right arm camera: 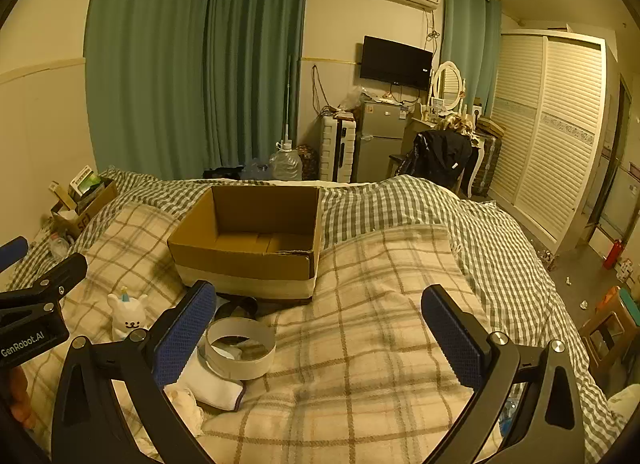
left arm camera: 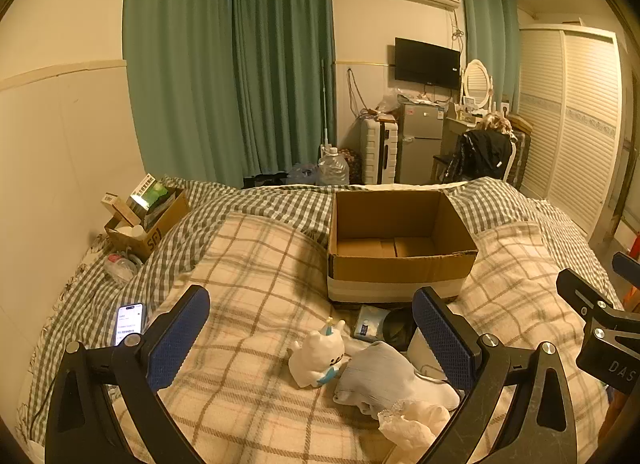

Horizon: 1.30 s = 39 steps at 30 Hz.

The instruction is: Organize objects

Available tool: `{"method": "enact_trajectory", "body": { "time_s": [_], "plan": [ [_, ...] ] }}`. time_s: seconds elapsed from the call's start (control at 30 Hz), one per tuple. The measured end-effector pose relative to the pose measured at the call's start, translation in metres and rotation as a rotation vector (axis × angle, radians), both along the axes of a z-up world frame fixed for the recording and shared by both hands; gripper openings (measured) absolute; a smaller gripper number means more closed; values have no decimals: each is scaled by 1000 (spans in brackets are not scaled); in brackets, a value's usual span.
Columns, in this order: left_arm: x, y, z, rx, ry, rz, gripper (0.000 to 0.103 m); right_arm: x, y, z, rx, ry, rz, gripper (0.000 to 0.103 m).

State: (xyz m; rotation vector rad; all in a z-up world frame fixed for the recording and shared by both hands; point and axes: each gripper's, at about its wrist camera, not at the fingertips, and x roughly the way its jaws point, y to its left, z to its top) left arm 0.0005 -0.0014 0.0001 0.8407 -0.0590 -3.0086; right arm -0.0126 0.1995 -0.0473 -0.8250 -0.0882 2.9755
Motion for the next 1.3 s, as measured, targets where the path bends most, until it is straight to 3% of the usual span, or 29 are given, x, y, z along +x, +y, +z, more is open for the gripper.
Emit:
{"method": "enact_trajectory", "body": {
  "time_s": [1.3],
  "plan": [
    [2, -5, 3, 2, 9, 8, 103, 1, -7, -6, 15, -15, 18, 103]
  ]
}}
